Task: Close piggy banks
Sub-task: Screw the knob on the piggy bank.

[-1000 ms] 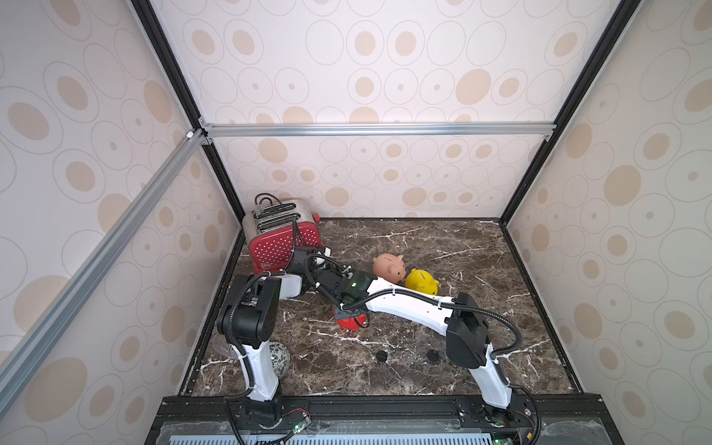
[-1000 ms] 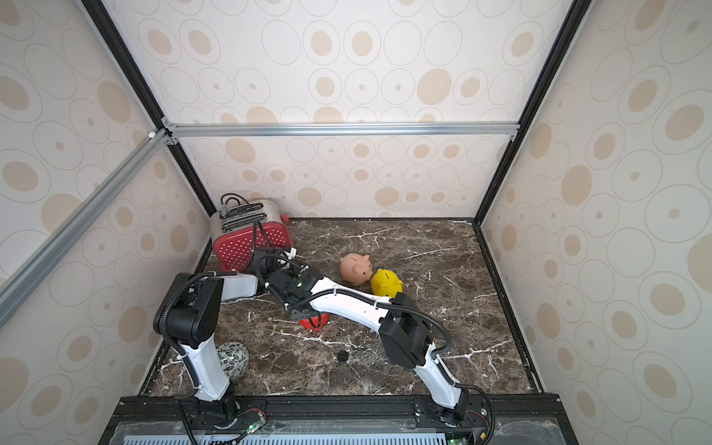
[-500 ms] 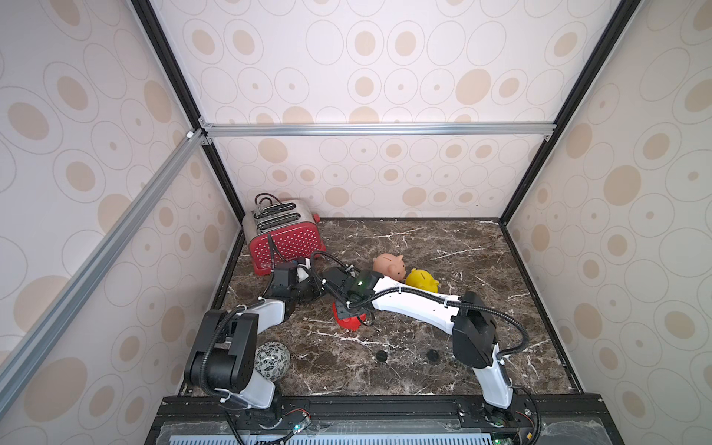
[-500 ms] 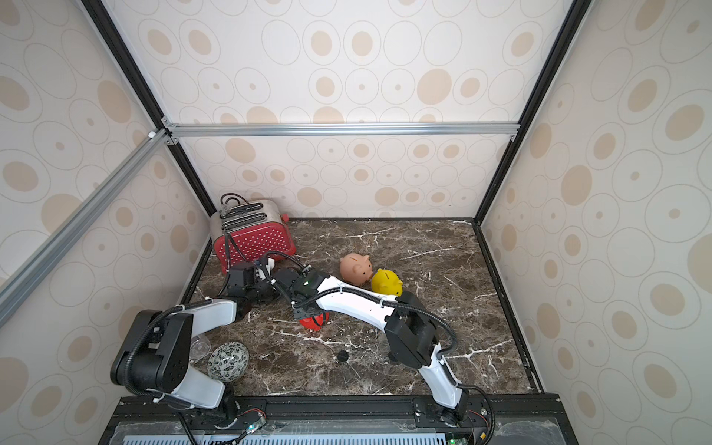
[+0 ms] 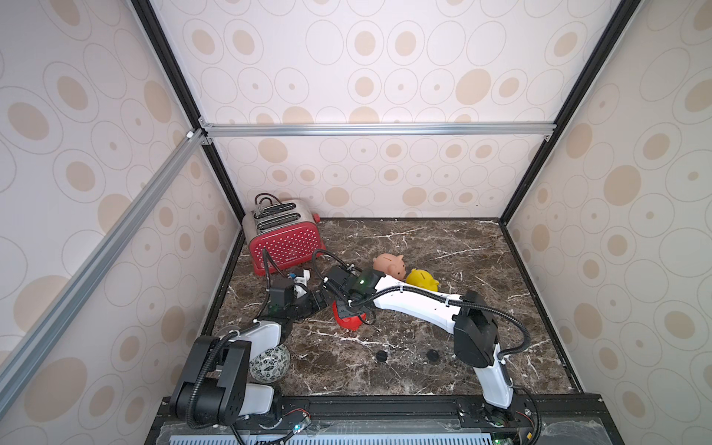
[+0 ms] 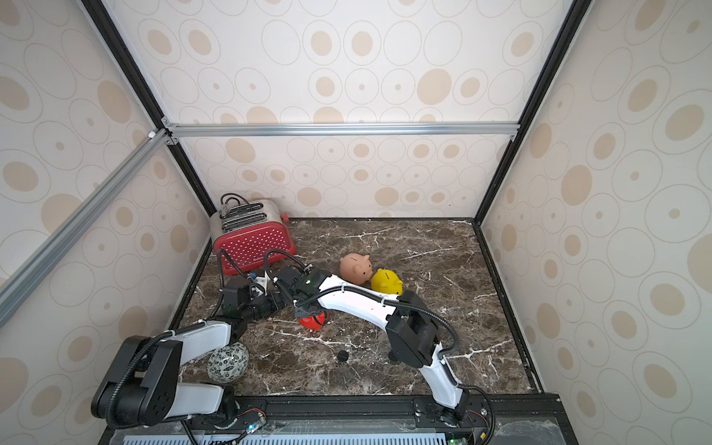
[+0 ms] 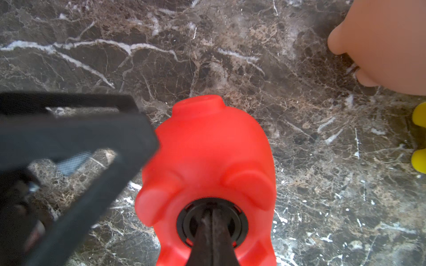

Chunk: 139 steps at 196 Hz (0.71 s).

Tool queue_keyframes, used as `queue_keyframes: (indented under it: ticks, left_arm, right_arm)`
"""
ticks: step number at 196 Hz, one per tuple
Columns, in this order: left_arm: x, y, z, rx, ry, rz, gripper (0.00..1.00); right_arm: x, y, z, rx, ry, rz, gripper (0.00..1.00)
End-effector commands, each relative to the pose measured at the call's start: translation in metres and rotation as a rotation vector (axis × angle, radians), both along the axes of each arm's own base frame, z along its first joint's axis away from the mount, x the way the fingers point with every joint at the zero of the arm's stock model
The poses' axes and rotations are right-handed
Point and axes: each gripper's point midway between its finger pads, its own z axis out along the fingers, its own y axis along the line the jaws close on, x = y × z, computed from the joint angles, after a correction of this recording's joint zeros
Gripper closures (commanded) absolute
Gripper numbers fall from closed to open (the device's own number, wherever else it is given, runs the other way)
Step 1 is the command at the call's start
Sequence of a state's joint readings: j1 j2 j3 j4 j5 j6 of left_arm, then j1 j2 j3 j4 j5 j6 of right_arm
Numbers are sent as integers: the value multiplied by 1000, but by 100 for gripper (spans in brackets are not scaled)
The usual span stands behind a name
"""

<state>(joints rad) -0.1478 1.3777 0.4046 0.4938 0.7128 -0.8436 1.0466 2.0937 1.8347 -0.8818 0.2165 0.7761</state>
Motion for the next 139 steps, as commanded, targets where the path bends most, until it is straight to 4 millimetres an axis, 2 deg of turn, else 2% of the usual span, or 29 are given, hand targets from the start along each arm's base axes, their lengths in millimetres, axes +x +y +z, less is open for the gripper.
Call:
queue_keyframes:
  ticks: [1,21,56,94,139]
  left_arm:
    - [2,-9,5,-40,-37,-33,10]
    - [3,-18,8,-62,-51,-63,10]
    - [2,-19,-10,-54,-7,-66,12]
    - [-6,-21,-17,-72,-2,-80,16]
    - [-15,-21,-15,-82,-8,-88,10]
  right_arm:
    - [0,-11,-11,-35,29,-8,100]
    - [-1,-12,-12,-40,35,-6,100]
    - [-2,-12,-11,-33,38,-14,100]
    - [-2,-13,-11,-43,36,-11,100]
    - [0,-13,-11,-40,42,-15,100]
